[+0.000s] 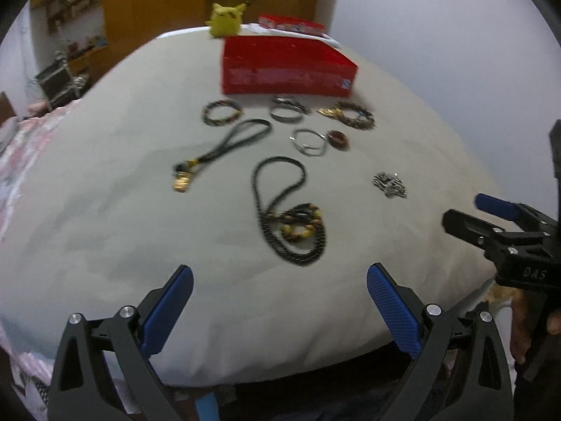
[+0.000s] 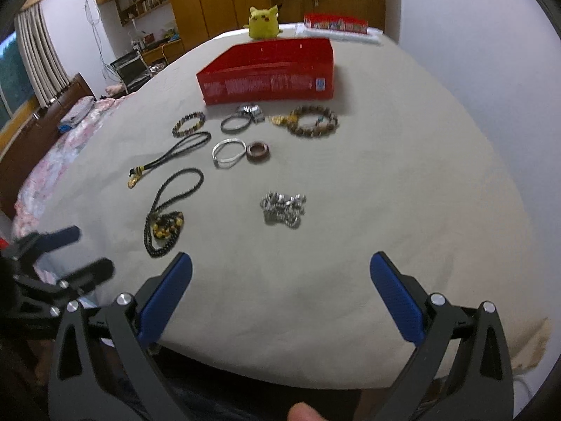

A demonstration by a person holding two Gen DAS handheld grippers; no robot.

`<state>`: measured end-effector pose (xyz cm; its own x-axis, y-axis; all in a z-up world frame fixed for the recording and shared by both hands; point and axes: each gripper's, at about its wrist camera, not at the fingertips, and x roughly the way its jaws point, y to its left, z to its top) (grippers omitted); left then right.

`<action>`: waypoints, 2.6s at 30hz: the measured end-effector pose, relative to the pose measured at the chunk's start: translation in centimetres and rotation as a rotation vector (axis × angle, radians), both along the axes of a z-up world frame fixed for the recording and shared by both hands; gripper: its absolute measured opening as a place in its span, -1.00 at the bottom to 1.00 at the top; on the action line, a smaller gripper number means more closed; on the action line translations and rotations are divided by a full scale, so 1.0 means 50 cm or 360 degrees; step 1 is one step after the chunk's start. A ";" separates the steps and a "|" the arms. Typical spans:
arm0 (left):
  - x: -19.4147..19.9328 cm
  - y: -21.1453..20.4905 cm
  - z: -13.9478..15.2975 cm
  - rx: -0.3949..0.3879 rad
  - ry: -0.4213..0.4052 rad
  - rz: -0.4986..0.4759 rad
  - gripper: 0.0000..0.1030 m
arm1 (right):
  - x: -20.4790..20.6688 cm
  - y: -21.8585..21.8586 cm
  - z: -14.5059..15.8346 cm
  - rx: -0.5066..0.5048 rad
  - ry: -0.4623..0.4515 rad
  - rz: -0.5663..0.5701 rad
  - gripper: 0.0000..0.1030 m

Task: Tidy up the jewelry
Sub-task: 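Grasp the black bead necklace with the left tool while the right tool grasps the silver chain, then carry both items into the red box and open both tools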

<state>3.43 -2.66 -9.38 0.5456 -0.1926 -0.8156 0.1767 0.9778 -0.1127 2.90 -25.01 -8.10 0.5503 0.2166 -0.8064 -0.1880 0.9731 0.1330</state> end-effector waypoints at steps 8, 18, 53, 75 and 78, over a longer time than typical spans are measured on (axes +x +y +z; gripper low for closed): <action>0.065 -0.040 -0.078 0.0079 0.0069 -0.0018 0.77 | 0.061 0.004 -0.075 -0.0025 0.0115 0.0083 0.11; 0.098 -0.056 -0.081 0.0198 -0.0003 -0.0033 0.58 | 0.119 0.038 -0.086 -0.0140 0.0018 0.0197 -0.20; 0.232 -0.017 0.303 0.0019 -0.0506 -0.0200 -0.92 | 0.226 0.034 0.199 0.0065 -0.0279 0.0442 -0.79; 0.666 -0.019 0.288 0.0090 -0.0326 -0.0088 -0.92 | 0.712 0.074 0.117 0.0054 0.0031 0.0307 -0.79; 0.701 -0.028 0.218 0.0090 -0.0231 -0.0090 -0.92 | 0.754 0.080 0.056 0.0024 0.0121 0.0283 -0.79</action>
<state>38.46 -4.05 1.51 0.6479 -0.1820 -0.7396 0.2418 0.9699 -0.0269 40.60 -20.99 -5.30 0.4399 0.3171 -0.8402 -0.3454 0.9233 0.1677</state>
